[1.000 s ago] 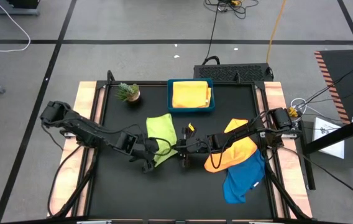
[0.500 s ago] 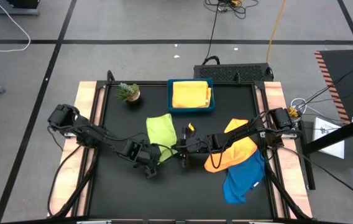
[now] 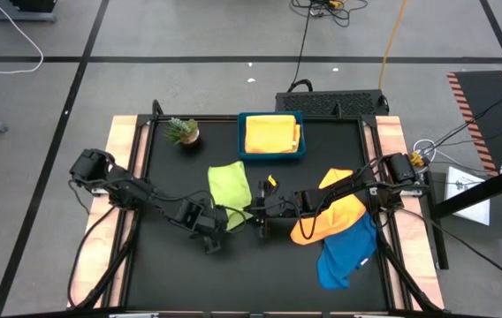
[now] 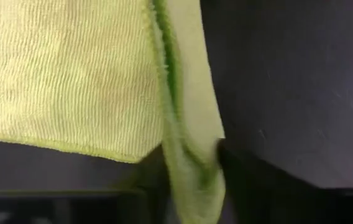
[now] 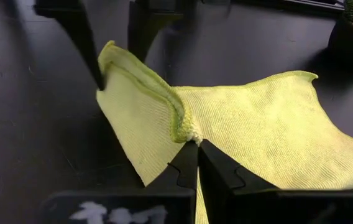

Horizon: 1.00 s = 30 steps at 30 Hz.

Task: Fold microfiber towels
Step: Fold the green microfiber cloth

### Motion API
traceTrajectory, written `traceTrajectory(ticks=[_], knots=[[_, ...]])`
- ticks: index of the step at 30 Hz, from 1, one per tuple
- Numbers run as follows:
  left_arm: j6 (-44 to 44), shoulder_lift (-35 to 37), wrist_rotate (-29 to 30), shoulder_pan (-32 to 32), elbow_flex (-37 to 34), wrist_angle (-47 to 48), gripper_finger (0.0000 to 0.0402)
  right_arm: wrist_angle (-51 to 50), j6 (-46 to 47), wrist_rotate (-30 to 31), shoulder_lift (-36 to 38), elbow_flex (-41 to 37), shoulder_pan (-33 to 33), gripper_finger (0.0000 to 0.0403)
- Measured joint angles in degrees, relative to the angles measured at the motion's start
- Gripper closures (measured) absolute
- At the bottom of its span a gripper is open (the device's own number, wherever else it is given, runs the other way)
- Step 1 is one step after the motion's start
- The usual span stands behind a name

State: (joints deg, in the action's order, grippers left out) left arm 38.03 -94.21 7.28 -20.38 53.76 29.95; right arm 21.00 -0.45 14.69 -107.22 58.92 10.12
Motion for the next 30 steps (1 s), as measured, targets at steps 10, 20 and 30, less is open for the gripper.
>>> traceTrajectory(ticks=[10,20,30], knots=[[-5.27,1.79,-11.67,-1.34,2.20,1.47,0.0392,-1.02,-0.18,-0.09,0.41,0.00,6.52,0.0403],[-12.52,2.58,-15.31,-8.84,13.00,8.22,0.0397,0.15,2.83,-5.52,4.49,0.08,16.00,0.0403],[-22.57,2.58,-4.25,-8.30,18.74,22.10,0.0396,-1.30,5.95,0.18,6.14,0.04,12.54,0.0403]])
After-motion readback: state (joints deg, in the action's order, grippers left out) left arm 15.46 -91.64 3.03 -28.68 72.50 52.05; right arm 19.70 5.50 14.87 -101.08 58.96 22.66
